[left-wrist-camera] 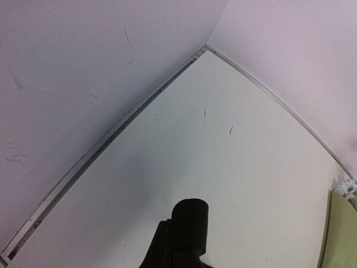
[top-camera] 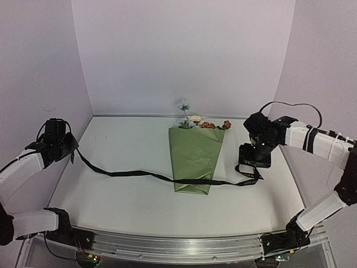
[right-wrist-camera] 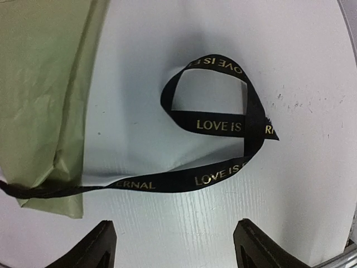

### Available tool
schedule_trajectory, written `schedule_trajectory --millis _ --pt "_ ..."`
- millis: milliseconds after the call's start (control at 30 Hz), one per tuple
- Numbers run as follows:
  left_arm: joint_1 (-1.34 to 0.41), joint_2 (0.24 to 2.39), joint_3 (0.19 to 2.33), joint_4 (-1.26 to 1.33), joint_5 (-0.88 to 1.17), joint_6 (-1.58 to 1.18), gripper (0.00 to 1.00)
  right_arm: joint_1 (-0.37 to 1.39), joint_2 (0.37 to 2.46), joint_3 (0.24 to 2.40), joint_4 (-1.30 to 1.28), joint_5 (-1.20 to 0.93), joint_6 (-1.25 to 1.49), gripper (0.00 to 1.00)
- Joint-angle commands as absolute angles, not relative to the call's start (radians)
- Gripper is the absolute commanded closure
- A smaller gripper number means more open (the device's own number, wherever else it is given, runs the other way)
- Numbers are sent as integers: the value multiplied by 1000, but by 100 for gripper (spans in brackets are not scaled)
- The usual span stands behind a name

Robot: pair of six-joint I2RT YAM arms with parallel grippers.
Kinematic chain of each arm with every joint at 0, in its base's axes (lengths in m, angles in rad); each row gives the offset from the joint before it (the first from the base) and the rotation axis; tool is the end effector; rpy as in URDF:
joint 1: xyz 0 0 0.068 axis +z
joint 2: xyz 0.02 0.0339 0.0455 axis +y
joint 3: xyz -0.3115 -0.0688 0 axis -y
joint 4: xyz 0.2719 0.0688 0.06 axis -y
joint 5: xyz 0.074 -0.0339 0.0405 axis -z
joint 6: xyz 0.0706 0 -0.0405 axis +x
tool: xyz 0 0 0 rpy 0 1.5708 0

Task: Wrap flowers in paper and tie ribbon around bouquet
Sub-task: Straighten the ribbon at the center of the board.

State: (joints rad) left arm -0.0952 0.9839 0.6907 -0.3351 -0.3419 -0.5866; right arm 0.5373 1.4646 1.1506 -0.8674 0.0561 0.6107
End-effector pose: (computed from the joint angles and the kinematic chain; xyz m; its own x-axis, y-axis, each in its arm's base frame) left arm 0.2400 0.0009 0.2691 -0.3874 -0.4869 -0.7829 -0.4742 0.8335 -0.2837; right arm 0.2761 0.1599 0.2627 -0.9337 0.1102 -0.3408 0.0521 0.9832 0.1752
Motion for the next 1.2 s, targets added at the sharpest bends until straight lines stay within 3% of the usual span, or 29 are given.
schedule_trajectory --millis 0,233,633,733,767,833,1167 --pt "-91 996 693 -272 -274 -599 100 505 1638 1260 -858 80 520 31" --pt "-92 983 701 -280 -264 -589 100 431 1837 1350 -808 62 496 41" --pt "-91 983 693 -274 -264 -587 100 375 1992 1364 -693 -67 637 60" --pt "-91 977 690 -278 -271 -592 100 373 2012 1363 -672 -91 662 69" --pt "-91 972 688 -281 -277 -594 100 372 2014 1364 -672 -93 669 77" --pt "-91 960 687 -291 -297 -595 100 364 1989 1350 -672 -85 684 98" --pt "-90 855 729 -374 -493 -540 100 276 1513 1273 -860 163 666 100"
